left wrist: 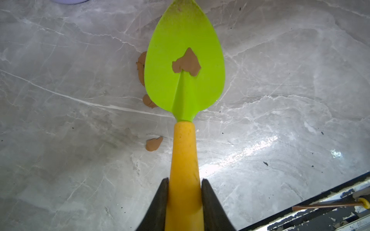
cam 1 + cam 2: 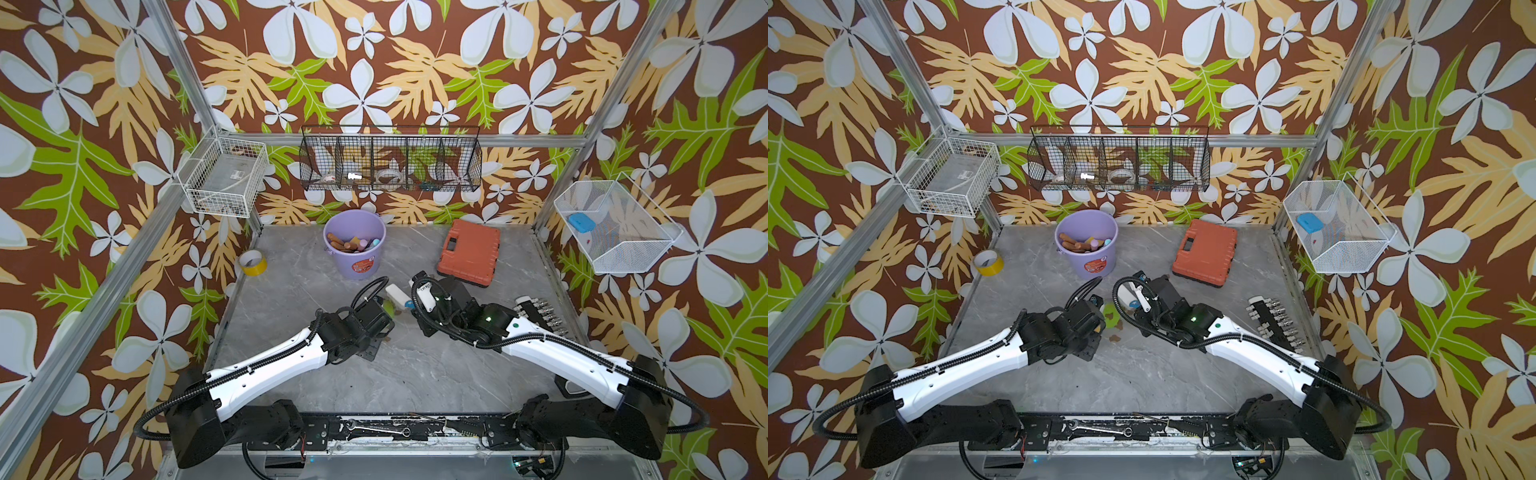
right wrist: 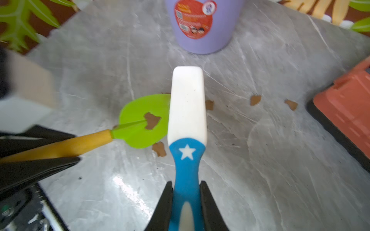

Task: Brush the soil off the hand trowel and place it into the bucket
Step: Brush off the soil from the hand trowel.

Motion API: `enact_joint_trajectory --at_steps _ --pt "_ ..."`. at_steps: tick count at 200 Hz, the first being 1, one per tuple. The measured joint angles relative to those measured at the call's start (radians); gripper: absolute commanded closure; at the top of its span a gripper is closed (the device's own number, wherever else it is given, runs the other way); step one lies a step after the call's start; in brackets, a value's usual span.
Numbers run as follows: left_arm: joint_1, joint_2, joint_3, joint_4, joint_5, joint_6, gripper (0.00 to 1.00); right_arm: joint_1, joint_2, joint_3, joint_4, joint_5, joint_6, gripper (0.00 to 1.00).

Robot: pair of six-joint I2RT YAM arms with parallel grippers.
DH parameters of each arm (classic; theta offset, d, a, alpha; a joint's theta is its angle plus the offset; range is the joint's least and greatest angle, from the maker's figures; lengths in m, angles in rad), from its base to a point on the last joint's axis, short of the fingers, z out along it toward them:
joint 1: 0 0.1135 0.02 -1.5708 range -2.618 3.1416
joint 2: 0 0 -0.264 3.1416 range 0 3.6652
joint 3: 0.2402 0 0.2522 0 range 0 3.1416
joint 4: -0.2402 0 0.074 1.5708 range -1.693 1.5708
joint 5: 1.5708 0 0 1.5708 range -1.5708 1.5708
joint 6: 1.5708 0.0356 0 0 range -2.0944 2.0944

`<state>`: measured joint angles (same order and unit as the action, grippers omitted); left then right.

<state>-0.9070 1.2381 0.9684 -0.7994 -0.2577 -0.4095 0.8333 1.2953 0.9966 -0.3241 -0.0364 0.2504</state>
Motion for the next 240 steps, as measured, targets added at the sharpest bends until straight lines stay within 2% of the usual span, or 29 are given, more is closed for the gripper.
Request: enact_joint_trajectory --at_steps 42,71,105,123,144,177,198,211,226,240 --pt "0.010 -0.011 0.001 -0.001 -0.009 -0.004 1.00 0.011 0.044 -0.016 -0.026 -0.208 -0.019 1.00" --pt "0.014 -0.008 0.001 -0.015 -0.007 -0.004 1.00 0.013 0.081 0.005 -0.049 -0.109 -0.034 1.00" --pt "0.015 -0.007 0.001 -0.005 -0.029 -0.005 1.00 0.010 -0.014 -0.007 -0.045 0.060 -0.039 1.00" --pt "0.016 -0.007 0.001 -0.003 -0.031 -0.005 1.00 0.018 -0.047 -0.006 -0.032 0.044 -0.040 1.00" --pt "0.016 -0.002 0.000 -0.003 -0.031 -0.005 1.00 0.018 -0.057 -0.017 -0.023 -0.039 -0.043 1.00" --pt "0.016 -0.002 0.005 0.002 -0.030 -0.005 1.00 0.019 -0.010 -0.046 -0.006 -0.149 -0.048 1.00" --pt "0.016 -0.010 0.006 0.000 -0.026 -0.004 1.00 0.000 0.046 -0.043 0.010 -0.143 -0.052 1.00" --pt "0.016 -0.015 0.006 -0.003 -0.021 -0.004 1.00 -0.025 0.064 -0.034 0.028 -0.090 -0.052 1.00" --pt "0.016 -0.023 0.006 -0.001 -0.022 -0.004 1.00 -0.036 0.032 -0.043 0.047 -0.011 -0.046 1.00" --pt "0.016 -0.025 0.008 0.005 -0.023 -0.004 1.00 -0.034 -0.012 -0.049 0.058 -0.011 -0.045 1.00"
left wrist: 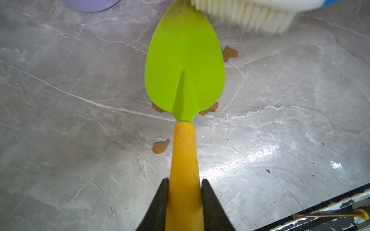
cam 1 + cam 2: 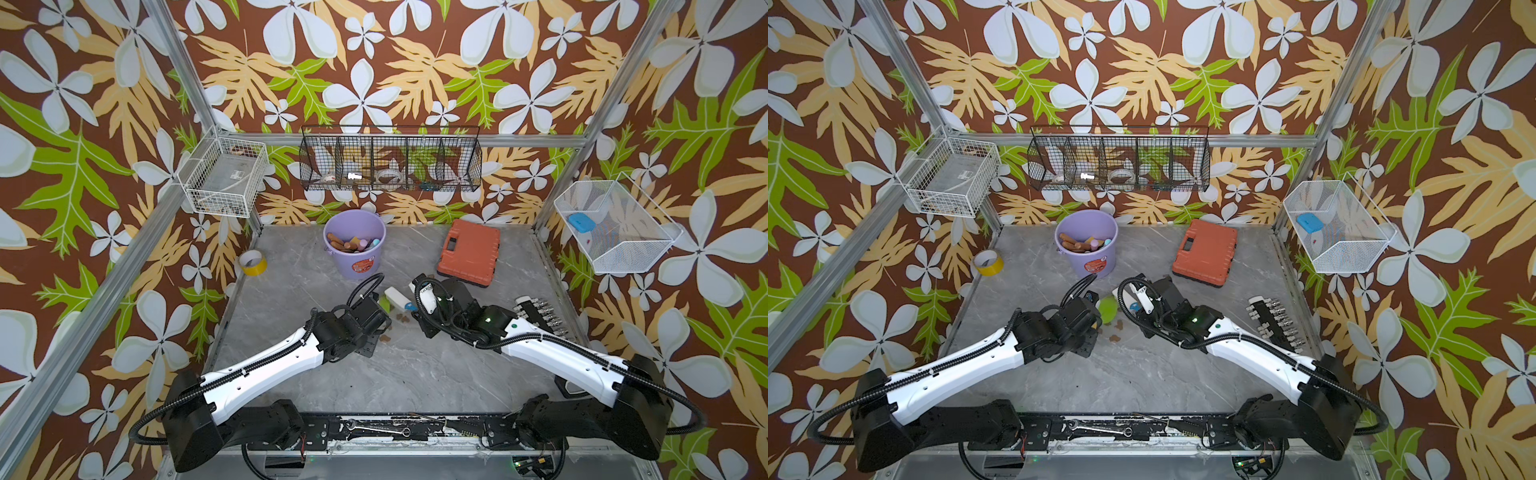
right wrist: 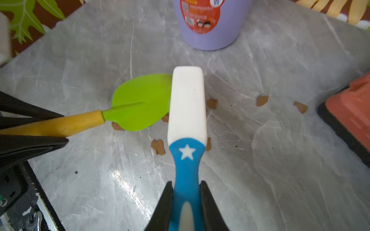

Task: Brush the soil off the hand trowel and place it into the bucket
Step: Brush off the soil from the hand trowel.

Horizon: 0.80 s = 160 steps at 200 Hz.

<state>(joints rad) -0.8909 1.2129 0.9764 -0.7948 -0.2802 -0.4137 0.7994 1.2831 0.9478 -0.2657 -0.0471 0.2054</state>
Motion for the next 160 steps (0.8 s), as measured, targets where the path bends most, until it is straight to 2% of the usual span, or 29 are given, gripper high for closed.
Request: enact_joint_trajectory --at_steps 20,47,78,112,138,160 --pt "0.000 0.000 0.003 0.000 0.000 0.000 1.00 0.026 -0.032 0.002 0.046 -0.056 0.001 1.00" --pt "0.000 -0.003 0.005 0.010 0.002 0.000 1.00 0.053 0.000 -0.021 0.070 -0.175 0.001 1.00" --pt "0.000 -0.009 0.005 -0.002 0.018 -0.003 1.00 0.006 0.058 -0.034 0.056 -0.172 0.001 1.00" --pt "0.001 -0.018 0.004 0.004 0.020 -0.003 1.00 -0.052 -0.006 -0.069 0.094 -0.084 0.032 1.00" --pt "0.001 -0.020 0.004 0.010 0.019 -0.004 1.00 -0.010 -0.028 -0.061 0.120 -0.126 0.043 1.00" --pt "0.001 -0.023 0.005 0.010 0.019 -0.005 1.00 0.026 -0.011 -0.071 0.131 -0.225 0.024 1.00"
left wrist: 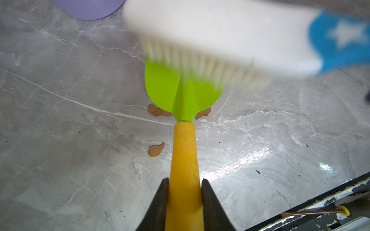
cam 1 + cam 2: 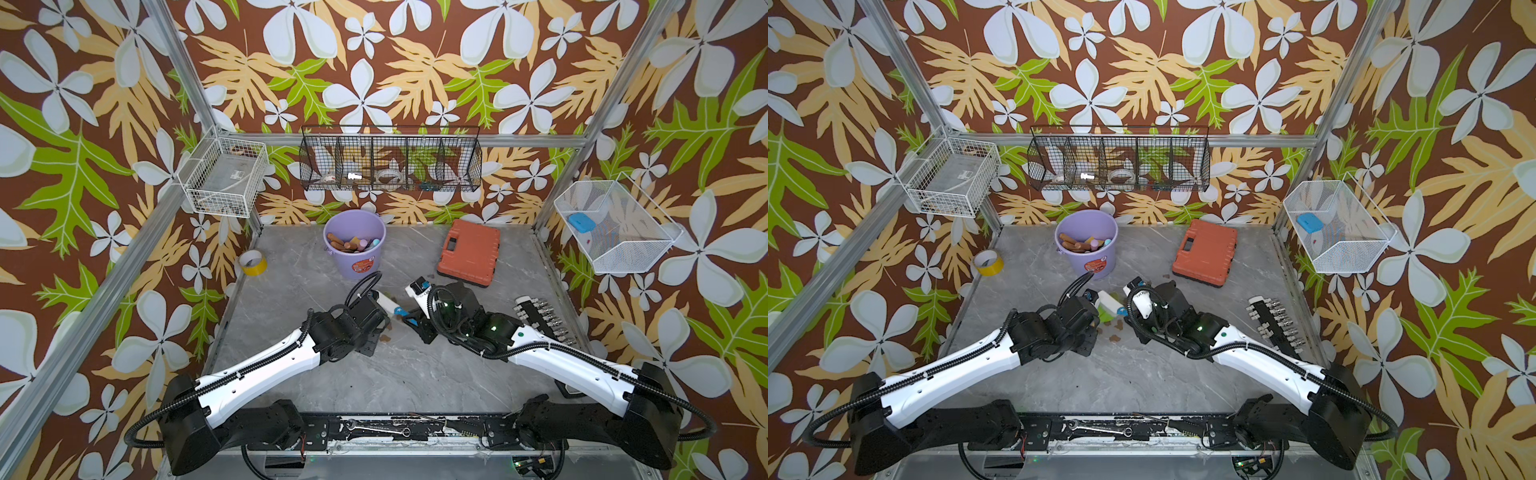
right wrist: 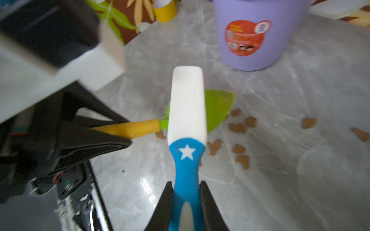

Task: Brush the soil off the hand trowel and place it into the bucket
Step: Brush off the soil from the hand trowel.

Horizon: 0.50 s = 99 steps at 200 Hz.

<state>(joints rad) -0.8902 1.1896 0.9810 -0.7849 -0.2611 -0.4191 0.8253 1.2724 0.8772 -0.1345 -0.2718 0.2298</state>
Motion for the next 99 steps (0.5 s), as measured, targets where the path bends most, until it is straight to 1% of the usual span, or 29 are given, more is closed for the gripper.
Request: enact_joint_trajectory --at_steps 12,35,49,64,77,99 --pt "0.000 -0.003 0.000 0.000 0.001 -0.002 1.00 -0.002 0.036 -0.001 -0.009 -0.008 -0.003 1.00" --pt "0.000 -0.011 -0.002 -0.026 0.005 -0.006 1.00 -0.044 0.104 0.025 -0.013 0.040 -0.010 1.00" --pt "0.000 -0.019 -0.006 -0.026 0.004 -0.006 1.00 -0.080 0.098 0.024 0.002 0.090 -0.007 1.00" --pt "0.000 -0.028 -0.008 -0.019 0.000 -0.011 1.00 -0.097 0.066 0.011 0.014 0.153 0.006 1.00" --pt "0.000 -0.032 -0.010 -0.009 -0.001 -0.018 1.00 -0.097 0.037 0.003 0.027 0.150 0.006 1.00" --pt "0.002 -0.032 -0.012 -0.004 -0.001 -0.021 1.00 -0.067 -0.013 -0.008 0.066 0.089 0.009 1.00"
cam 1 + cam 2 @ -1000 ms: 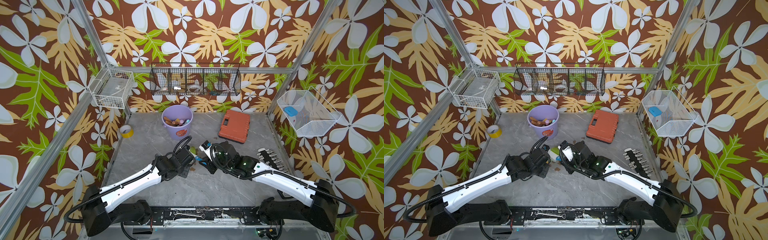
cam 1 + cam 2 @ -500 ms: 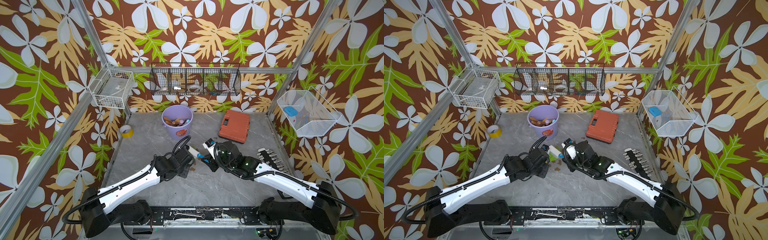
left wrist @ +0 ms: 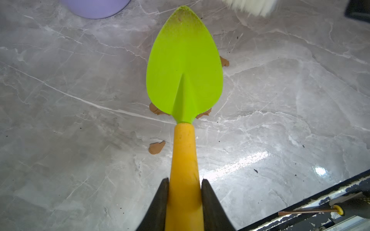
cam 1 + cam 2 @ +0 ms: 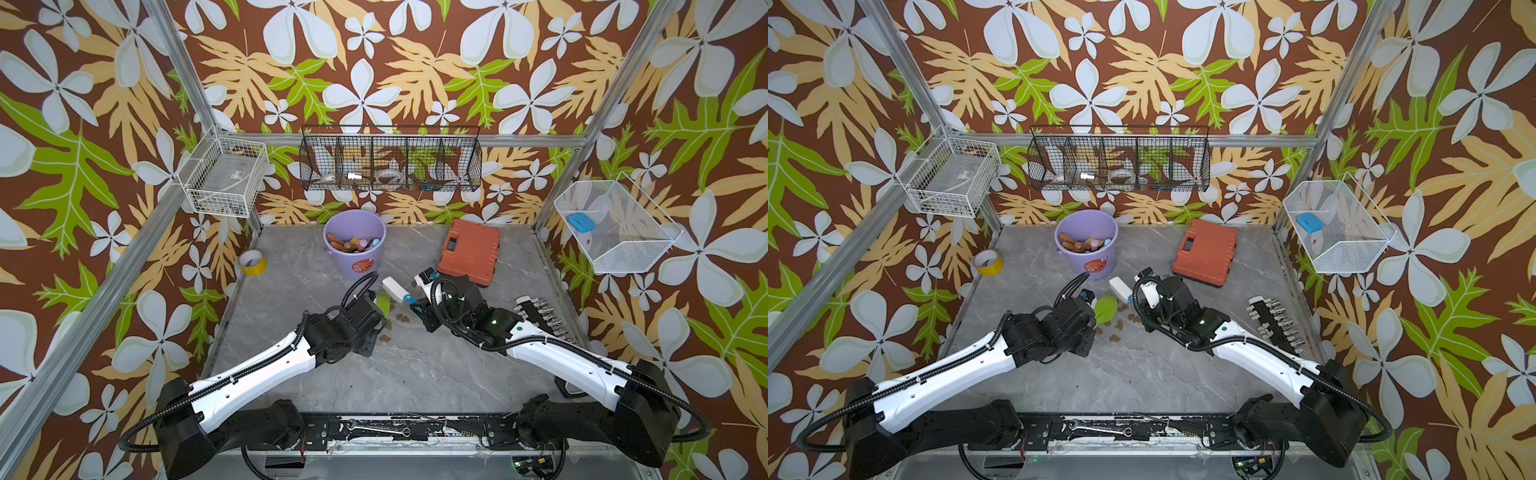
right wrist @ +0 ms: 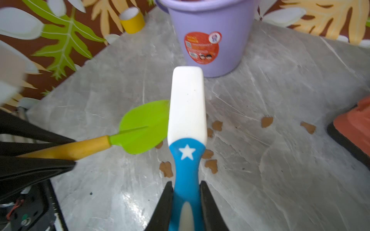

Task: Brush the soil off the hand trowel and place it into the bucket
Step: Brush off the soil from the hand trowel.

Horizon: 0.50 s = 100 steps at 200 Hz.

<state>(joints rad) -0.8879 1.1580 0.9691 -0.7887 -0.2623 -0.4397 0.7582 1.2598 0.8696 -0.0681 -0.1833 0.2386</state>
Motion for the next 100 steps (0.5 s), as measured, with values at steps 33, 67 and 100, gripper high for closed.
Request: enact_joint_trajectory --at_steps 33,67,100 --pt "0.003 -0.001 0.000 0.004 -0.002 0.000 1.00 0.044 0.035 -0.003 0.009 -0.134 -0.016 1.00" --pt "0.006 -0.012 -0.004 -0.014 0.005 -0.003 1.00 0.000 0.130 0.022 -0.014 -0.090 -0.029 1.00" --pt "0.028 -0.019 -0.024 0.030 0.010 -0.003 1.00 -0.109 0.070 -0.008 0.033 0.084 0.029 1.00"
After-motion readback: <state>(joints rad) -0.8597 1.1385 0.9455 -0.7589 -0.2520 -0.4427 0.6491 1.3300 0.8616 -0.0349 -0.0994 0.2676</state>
